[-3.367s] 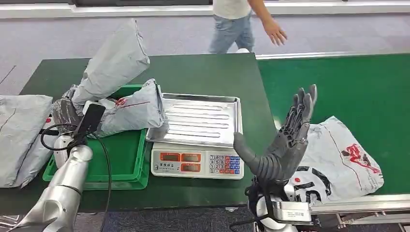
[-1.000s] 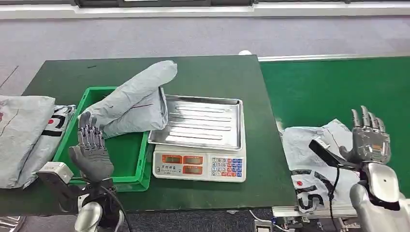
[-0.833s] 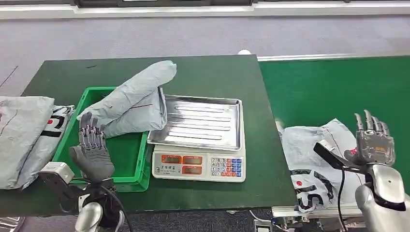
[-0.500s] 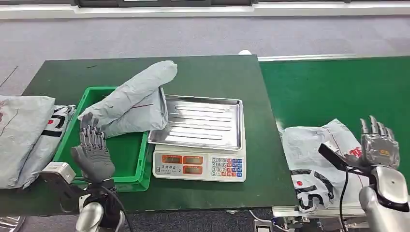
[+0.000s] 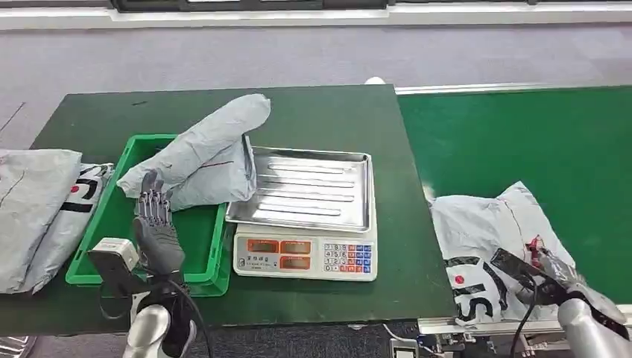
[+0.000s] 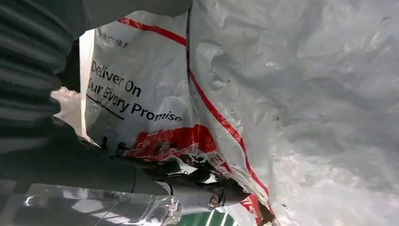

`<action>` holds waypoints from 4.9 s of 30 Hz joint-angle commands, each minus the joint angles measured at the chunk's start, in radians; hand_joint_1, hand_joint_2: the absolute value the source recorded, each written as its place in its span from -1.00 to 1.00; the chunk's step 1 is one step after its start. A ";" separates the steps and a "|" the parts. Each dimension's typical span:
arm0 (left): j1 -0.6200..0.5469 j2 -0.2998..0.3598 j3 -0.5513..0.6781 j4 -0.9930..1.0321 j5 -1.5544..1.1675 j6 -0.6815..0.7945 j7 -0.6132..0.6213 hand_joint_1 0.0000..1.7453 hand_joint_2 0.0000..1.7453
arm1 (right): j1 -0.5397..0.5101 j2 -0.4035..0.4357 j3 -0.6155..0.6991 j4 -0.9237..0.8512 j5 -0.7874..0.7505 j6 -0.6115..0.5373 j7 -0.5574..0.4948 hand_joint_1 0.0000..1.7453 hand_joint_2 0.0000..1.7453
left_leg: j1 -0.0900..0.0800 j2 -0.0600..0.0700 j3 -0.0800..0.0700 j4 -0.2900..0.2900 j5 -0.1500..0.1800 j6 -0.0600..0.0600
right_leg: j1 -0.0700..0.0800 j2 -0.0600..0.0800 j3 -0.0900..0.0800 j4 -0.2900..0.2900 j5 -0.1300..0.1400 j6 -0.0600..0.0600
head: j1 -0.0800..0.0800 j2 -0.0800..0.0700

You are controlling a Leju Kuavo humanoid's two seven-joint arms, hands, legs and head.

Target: Moved the parcel from conveyor to table for the left to box.

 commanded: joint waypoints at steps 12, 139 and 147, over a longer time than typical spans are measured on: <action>0.126 -0.021 0.036 -0.109 -0.060 -0.007 0.026 -1.00 -1.00 | 0.099 0.159 0.168 -0.251 -0.058 -0.255 -0.040 1.00 1.00 | 0.006 0.017 0.007 -0.003 -0.010 -0.005 | 0.005 0.015 0.013 -0.005 -0.002 -0.007 | 0.000 0.000; -0.101 -0.070 -0.140 0.031 -0.021 0.236 -0.191 -1.00 -1.00 | -0.256 0.522 0.493 -0.146 -0.617 -0.514 -0.557 -1.00 -1.00 | 0.004 -0.003 -0.001 -0.001 0.004 -0.003 | 0.001 -0.002 0.000 -0.002 0.003 -0.003 | 0.000 0.000; -0.139 -0.007 -0.206 0.094 -0.114 0.258 -0.131 -1.00 -1.00 | -0.047 0.468 0.472 -0.542 -0.783 -0.340 -0.484 -1.00 -1.00 | 0.004 -0.007 0.000 -0.003 0.005 -0.003 | 0.002 -0.006 0.002 -0.004 0.002 -0.004 | 0.000 0.000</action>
